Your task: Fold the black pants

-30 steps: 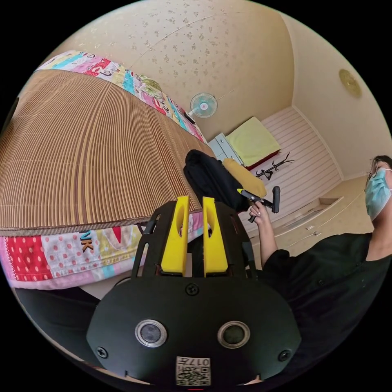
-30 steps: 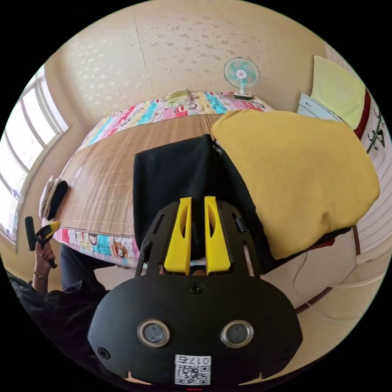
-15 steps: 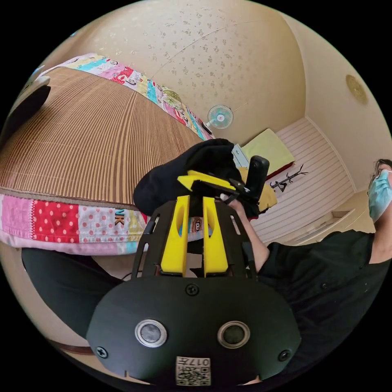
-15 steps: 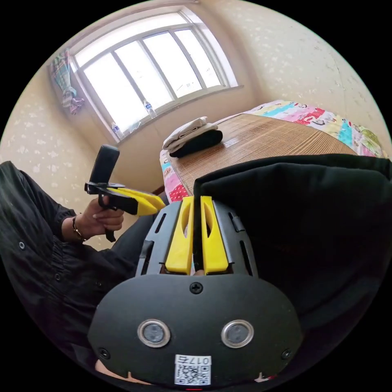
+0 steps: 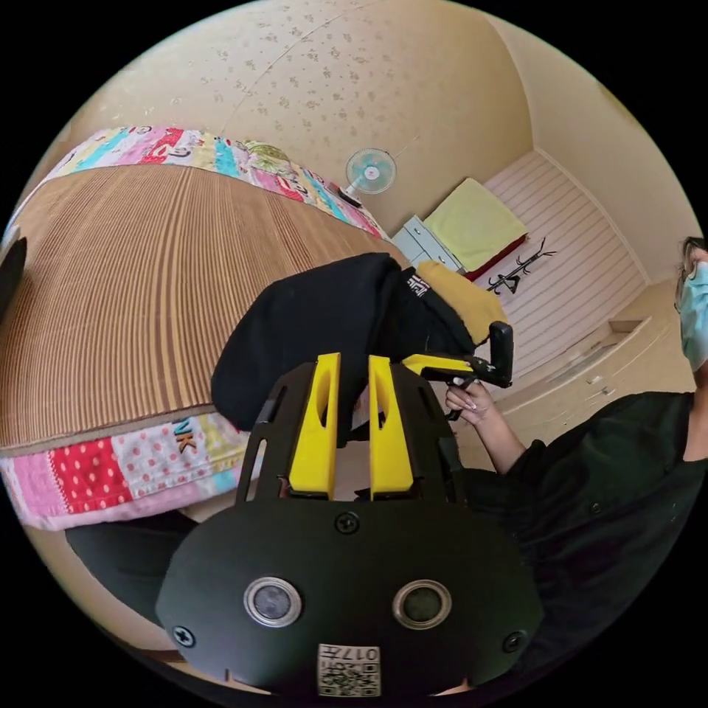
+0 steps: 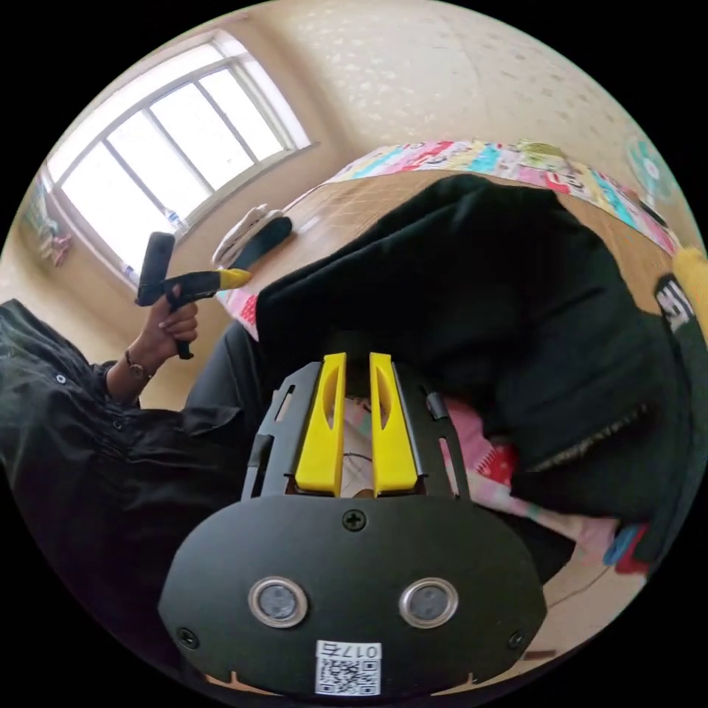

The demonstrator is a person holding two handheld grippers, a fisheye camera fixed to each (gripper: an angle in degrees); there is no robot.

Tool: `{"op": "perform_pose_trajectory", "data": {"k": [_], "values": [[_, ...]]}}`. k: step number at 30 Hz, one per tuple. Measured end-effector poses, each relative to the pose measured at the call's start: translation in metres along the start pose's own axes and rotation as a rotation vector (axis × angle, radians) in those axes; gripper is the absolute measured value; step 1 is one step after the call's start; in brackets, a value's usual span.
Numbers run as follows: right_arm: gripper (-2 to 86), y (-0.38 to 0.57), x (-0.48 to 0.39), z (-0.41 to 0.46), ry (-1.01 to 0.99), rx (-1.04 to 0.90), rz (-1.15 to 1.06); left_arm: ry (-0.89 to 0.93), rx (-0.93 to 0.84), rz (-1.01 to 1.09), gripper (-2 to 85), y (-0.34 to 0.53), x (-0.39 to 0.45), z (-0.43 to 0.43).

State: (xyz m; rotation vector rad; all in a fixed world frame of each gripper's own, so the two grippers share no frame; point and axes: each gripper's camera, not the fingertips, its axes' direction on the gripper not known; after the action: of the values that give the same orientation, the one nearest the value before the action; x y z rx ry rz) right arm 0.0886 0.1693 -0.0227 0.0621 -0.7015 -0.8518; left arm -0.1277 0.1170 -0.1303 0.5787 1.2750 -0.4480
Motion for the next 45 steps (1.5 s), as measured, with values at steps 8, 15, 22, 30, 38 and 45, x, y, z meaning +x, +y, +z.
{"op": "perform_pose_trajectory", "data": {"k": [8, 15, 22, 30, 38, 45], "values": [[8.7, 0.091, 0.077, -0.039, 0.015, 0.243, 0.559, 0.082, -0.074, 0.135, 6.7, -0.016, 0.048, 0.101], [3.0, 0.098, 0.025, -0.049, -0.054, 0.420, 0.429, 0.047, -0.075, 0.155, 6.6, 0.016, 0.061, 0.128], [1.3, 0.031, -0.051, -0.120, -0.183, 0.560, 0.075, 0.047, -0.064, 0.193, 6.5, 0.032, 0.072, 0.140], [1.0, -0.005, -0.152, -0.180, -0.313, 0.648, -0.250, -0.143, 0.162, 0.440, 12.4, -0.016, 0.149, 0.121], [1.1, -0.011, -0.212, -0.195, -0.340, 0.622, -0.387, -0.276, 0.027, 0.721, 14.1, -0.063, 0.212, 0.204], [1.5, -0.011, -0.206, -0.207, -0.300, 0.670, -0.308, -0.018, 0.131, 0.469, 4.8, -0.114, 0.204, 0.247]]}}
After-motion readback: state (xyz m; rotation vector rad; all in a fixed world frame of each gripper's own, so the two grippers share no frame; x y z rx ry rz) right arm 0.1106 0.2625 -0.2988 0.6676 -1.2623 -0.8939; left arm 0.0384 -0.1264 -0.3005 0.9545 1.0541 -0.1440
